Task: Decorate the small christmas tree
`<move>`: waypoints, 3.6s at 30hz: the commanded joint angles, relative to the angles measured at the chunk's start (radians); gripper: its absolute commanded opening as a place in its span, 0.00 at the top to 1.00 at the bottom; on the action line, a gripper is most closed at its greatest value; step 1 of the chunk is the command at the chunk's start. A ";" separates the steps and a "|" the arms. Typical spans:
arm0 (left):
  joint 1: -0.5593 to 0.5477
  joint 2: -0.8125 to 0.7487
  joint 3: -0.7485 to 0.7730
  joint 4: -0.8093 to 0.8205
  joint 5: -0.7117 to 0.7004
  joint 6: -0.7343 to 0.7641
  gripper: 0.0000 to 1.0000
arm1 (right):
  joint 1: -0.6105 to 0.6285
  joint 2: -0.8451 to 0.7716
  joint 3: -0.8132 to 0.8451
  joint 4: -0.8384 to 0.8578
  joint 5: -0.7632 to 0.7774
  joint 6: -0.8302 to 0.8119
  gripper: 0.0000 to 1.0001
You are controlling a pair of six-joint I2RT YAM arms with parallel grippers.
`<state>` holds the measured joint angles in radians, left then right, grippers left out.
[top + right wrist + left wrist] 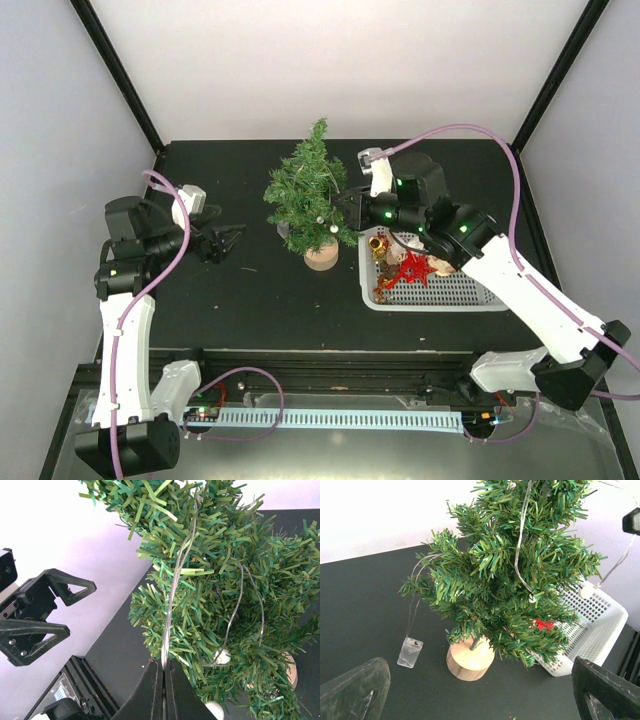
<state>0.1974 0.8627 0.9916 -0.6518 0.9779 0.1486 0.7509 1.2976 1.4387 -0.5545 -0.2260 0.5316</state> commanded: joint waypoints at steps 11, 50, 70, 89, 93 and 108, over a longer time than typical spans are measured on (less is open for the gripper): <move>0.009 -0.024 0.003 0.018 0.016 -0.006 0.01 | -0.005 -0.004 -0.031 -0.050 0.080 -0.045 0.99; 0.116 0.138 0.233 -0.186 -0.071 0.106 0.01 | -0.029 -0.154 -0.096 -0.319 0.356 -0.038 0.38; 0.322 0.161 0.160 -0.323 0.018 0.298 0.01 | -0.513 -0.040 -0.289 -0.249 0.131 0.022 0.42; 0.194 0.133 0.014 -0.203 -0.063 0.237 0.01 | -0.543 0.193 -0.279 -0.198 0.189 0.128 0.50; 0.152 0.125 0.032 -0.226 -0.091 0.248 0.01 | -0.543 0.168 -0.371 -0.190 0.175 0.085 0.51; 0.027 0.081 0.045 -0.304 -0.131 0.273 0.01 | -0.530 0.249 -0.476 -0.090 0.127 0.030 0.50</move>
<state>0.2432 0.9585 1.0389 -0.9504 0.8494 0.4232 0.2131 1.5120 0.9424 -0.6903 -0.1085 0.5831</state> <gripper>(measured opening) 0.990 0.506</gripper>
